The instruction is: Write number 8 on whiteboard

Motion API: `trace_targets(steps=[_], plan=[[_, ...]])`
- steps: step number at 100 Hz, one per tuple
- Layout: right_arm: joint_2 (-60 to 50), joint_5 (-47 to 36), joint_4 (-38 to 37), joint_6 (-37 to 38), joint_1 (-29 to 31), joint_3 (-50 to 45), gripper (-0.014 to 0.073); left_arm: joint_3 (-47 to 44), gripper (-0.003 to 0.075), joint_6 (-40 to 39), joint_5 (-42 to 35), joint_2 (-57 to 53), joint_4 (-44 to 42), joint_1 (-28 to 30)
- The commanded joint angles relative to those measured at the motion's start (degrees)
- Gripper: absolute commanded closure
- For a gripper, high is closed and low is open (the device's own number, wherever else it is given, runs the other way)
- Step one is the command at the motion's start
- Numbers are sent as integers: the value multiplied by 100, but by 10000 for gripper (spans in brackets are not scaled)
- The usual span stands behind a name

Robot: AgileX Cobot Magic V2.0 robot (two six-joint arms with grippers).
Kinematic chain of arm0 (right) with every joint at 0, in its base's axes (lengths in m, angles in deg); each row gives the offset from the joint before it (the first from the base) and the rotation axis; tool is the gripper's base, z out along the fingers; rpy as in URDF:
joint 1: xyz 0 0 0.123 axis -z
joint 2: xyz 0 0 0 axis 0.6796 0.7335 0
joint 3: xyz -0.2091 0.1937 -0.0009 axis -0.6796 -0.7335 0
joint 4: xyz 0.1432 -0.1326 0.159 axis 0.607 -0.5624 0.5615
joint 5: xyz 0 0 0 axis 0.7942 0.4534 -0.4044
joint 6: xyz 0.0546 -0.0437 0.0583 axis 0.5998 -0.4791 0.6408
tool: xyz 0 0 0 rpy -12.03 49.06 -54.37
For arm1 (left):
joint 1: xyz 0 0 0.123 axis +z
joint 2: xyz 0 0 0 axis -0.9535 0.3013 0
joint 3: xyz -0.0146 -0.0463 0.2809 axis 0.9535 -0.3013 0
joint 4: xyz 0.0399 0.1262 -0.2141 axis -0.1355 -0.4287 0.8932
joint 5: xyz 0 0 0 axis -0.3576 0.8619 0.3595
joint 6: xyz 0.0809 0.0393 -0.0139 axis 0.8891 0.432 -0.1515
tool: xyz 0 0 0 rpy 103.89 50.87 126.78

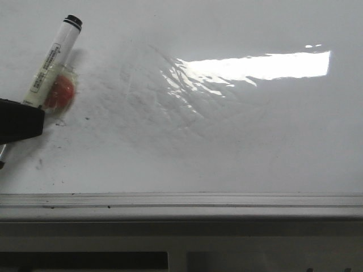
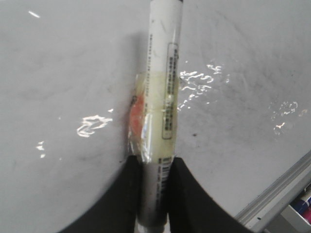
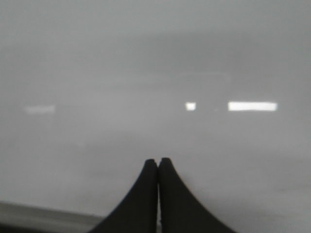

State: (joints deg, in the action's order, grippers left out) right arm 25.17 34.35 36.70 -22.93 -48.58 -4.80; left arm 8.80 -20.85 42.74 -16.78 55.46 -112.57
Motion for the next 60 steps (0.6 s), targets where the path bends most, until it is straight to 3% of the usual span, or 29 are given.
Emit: trace_targets(steps=[1, 11, 22, 32, 46, 60], plan=[[472, -213, 447, -694, -678, 411, 653, 178, 741, -8, -487, 5, -373, -40], [1043, -264, 889, -1295, -1655, 824, 583, 178, 741, -8, -653, 5, -1184, -40], [1807, -577, 888, -1583, -2770, 1316, 366, 178, 741, -8, -1038, 5, -2074, -40], [2386, -1180, 888, -1638, -3668, 1659, 230, 178, 741, -8, -1477, 5, -3053, -40], [3145, -1820, 888, -1638, -4396, 2053, 219, 178, 741, -8, -1805, 5, -3669, -40], [3685, -2232, 888, -1638, -4538, 2334, 219, 178, 741, -8, -1805, 5, -3750, -40]])
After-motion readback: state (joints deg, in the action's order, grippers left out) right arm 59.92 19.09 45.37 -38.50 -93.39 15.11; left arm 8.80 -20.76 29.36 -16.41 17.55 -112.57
